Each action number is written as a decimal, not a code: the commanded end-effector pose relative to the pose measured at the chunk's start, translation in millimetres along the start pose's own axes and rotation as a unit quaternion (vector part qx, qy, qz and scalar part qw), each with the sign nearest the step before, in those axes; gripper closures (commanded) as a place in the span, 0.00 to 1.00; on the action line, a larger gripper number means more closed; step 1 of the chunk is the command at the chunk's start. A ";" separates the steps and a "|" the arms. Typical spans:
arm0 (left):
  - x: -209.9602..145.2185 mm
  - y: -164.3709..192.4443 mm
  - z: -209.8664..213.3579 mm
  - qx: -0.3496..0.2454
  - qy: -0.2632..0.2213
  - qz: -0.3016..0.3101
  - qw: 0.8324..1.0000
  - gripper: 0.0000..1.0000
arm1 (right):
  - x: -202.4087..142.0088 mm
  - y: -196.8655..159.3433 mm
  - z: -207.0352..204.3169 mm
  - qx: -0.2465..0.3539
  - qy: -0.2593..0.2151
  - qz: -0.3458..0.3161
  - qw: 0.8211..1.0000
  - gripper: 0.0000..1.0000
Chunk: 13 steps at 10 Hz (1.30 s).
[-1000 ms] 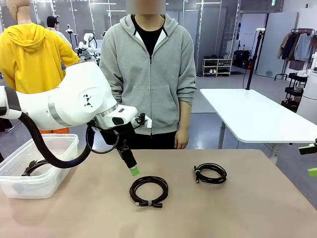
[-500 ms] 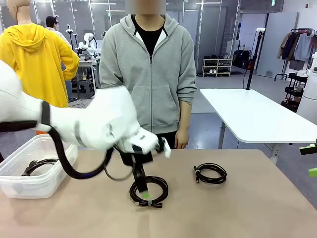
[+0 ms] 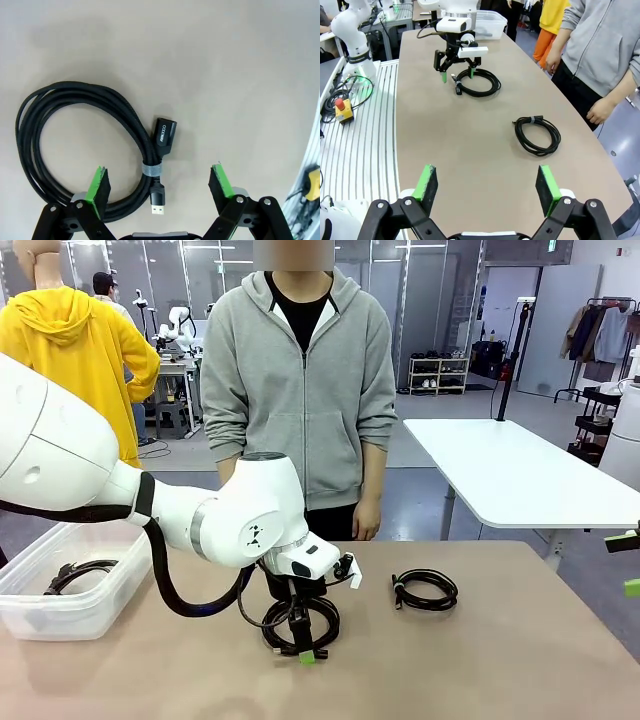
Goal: Organize and store the cables.
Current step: Place the USB Extension Cable into the Organizing box.
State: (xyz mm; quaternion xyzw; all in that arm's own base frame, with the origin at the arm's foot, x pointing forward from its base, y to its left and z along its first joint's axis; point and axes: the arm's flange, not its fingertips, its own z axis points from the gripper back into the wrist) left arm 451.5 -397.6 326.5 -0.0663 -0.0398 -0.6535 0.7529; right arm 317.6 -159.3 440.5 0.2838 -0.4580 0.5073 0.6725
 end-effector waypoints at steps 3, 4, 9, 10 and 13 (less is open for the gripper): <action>6.8 1.8 -10.7 -0.018 0.028 -0.008 0.999 0.00 | 0.8 0.2 -0.6 -0.004 -0.009 0.007 1.000 0.00; 6.1 2.1 -13.7 -0.020 0.033 -0.008 0.999 0.13 | 0.8 0.2 -0.6 -0.004 -0.009 0.007 1.000 0.00; 3.0 -1.2 -16.4 -0.029 0.051 -0.018 0.998 1.00 | 0.8 0.2 -0.6 -0.004 -0.009 0.007 1.000 0.00; 3.3 -1.4 -13.6 -0.027 0.052 -0.018 0.998 0.96 | 0.8 0.2 -0.6 -0.004 -0.009 0.007 1.000 0.00; 5.0 0.1 -0.4 -0.020 0.053 -0.019 0.998 1.00 | 0.8 0.2 -0.6 -0.004 -0.009 0.007 1.000 0.00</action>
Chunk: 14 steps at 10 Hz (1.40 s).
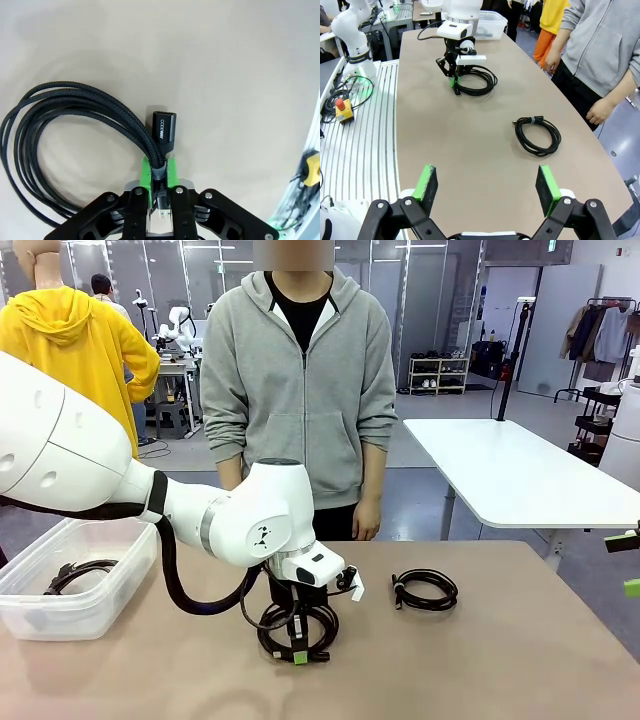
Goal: Organize and store the cables.
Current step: Place the USB Extension Cable into the Organizing box.
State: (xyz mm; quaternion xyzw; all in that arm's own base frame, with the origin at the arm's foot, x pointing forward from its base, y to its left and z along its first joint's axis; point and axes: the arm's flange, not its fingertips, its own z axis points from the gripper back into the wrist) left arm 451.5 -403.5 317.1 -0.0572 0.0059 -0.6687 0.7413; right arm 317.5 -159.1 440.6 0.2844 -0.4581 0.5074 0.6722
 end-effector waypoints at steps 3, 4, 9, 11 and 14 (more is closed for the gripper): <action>-5.5 -7.2 100.7 0.055 0.014 -0.057 0.997 0.96 | 0.6 0.0 -0.4 -0.004 -0.008 0.007 1.000 0.00; -5.7 -8.9 127.4 0.065 0.012 -0.068 0.995 0.96 | 0.6 0.0 -0.4 -0.004 -0.008 0.007 1.000 0.00; -1.6 -13.7 153.8 0.080 0.006 -0.069 0.994 0.96 | 0.6 0.0 -0.4 -0.004 -0.008 0.007 1.000 0.00; -1.6 -13.7 153.8 0.080 0.006 -0.069 0.994 0.96 | 0.6 0.0 -0.4 -0.004 -0.008 0.007 1.000 0.00; -62.8 19.5 203.0 0.085 0.014 -0.156 0.984 0.87 | 0.6 0.0 -0.4 -0.004 -0.008 0.007 1.000 0.00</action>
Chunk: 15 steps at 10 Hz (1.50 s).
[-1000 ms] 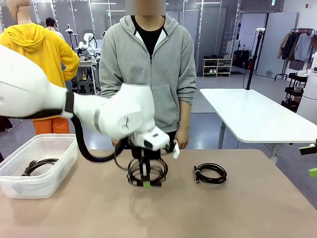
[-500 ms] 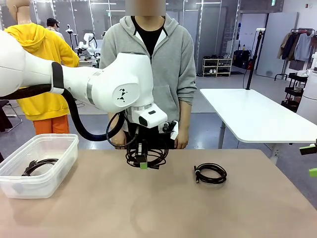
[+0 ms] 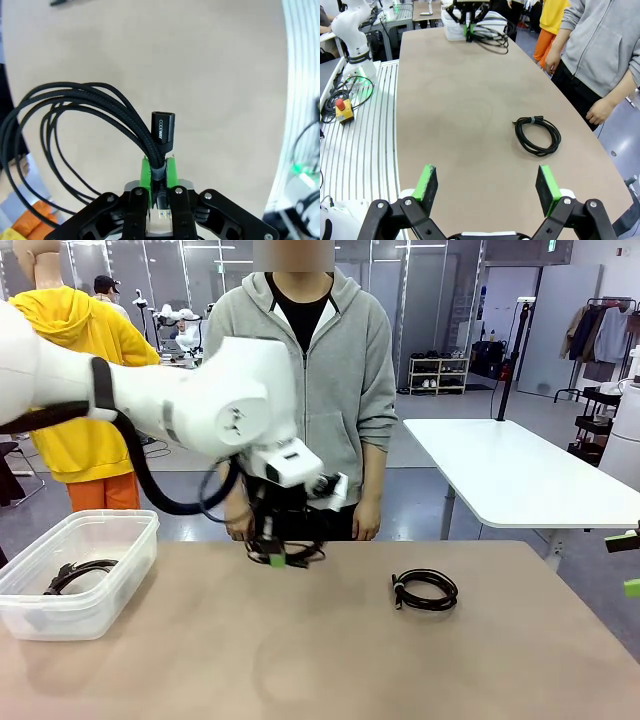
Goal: Organize and store the cables.
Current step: Place the USB Extension Cable into the Organizing box.
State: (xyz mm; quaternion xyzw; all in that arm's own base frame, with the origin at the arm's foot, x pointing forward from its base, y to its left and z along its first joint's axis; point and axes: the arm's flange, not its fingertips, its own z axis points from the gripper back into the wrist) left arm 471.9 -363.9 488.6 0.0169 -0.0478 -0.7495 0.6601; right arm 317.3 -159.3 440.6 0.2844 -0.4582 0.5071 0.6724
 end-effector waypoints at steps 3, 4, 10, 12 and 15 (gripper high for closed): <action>-186.4 -10.8 37.5 -0.010 -0.015 -0.065 0.998 0.87 | 0.7 0.0 -0.7 -0.004 -0.008 0.007 1.000 0.00; -230.2 -19.2 40.0 0.008 -0.022 -0.040 0.999 0.87 | 0.7 0.0 -0.7 -0.004 -0.008 0.007 1.000 0.00; -382.0 15.4 -15.2 0.015 -0.003 0.222 0.975 0.87 | 0.7 0.0 -0.7 -0.004 -0.008 0.007 1.000 0.00; -397.1 20.3 -57.7 -0.063 0.031 0.249 0.966 0.49 | 0.7 0.0 -0.7 -0.004 -0.008 0.007 1.000 0.00; -398.2 15.7 -16.6 -0.013 0.017 0.247 0.969 0.00 | 0.7 0.0 -0.7 -0.004 -0.008 0.007 1.000 0.00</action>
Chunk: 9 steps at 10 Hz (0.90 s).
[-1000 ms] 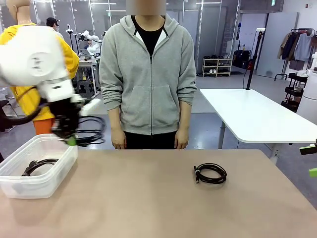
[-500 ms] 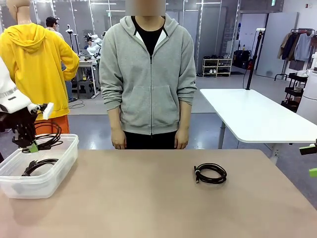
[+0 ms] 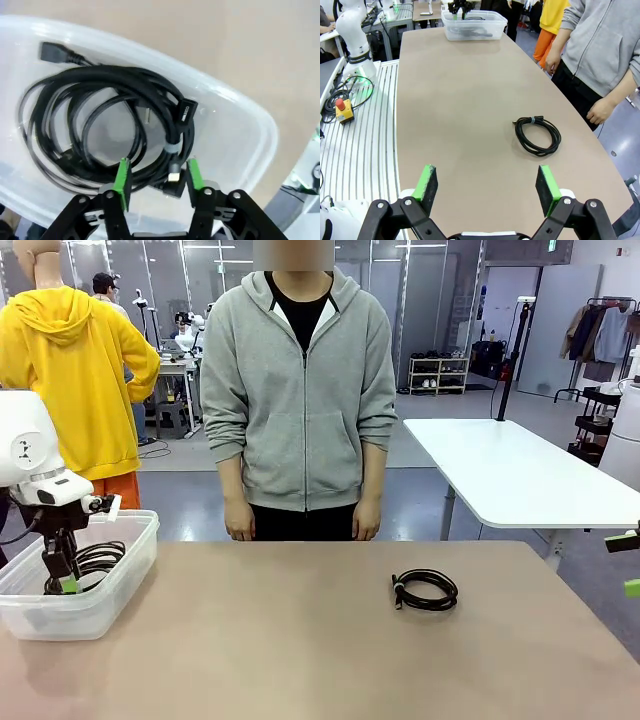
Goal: Organize and store the cables.
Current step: Place the USB Extension Cable into the Organizing box.
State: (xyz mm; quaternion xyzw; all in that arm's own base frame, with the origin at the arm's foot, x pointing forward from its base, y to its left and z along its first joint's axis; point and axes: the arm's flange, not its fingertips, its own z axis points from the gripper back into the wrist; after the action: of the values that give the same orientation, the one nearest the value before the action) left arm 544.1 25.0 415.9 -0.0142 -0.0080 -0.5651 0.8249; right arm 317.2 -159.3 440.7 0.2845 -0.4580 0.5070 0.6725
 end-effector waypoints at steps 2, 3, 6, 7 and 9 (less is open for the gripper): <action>-6.0 -17.2 82.4 0.073 -0.045 0.005 0.996 0.00 | 0.6 -0.2 -0.8 -0.004 -0.008 0.007 1.000 0.00; -3.4 -24.8 80.9 0.070 -0.043 0.009 0.997 0.00 | 0.6 -0.2 -0.8 -0.004 -0.008 0.007 1.000 0.00; -4.5 -15.1 96.7 0.079 -0.036 0.000 0.996 0.00 | 0.6 -0.2 -0.8 -0.004 -0.008 0.007 1.000 0.00; -4.5 -15.1 96.7 0.079 -0.036 0.000 0.996 0.00 | 0.6 -0.2 -0.8 -0.004 -0.008 0.007 1.000 0.00; -4.5 -15.1 96.7 0.079 -0.036 0.000 0.996 0.00 | 0.6 -0.2 -0.8 -0.004 -0.008 0.007 1.000 0.00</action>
State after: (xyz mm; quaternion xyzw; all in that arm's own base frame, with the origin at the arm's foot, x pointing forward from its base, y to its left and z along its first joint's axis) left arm 524.9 25.1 509.4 0.0239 -0.0839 -0.5599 0.8240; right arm 317.1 -159.4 440.7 0.2844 -0.4580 0.5069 0.6726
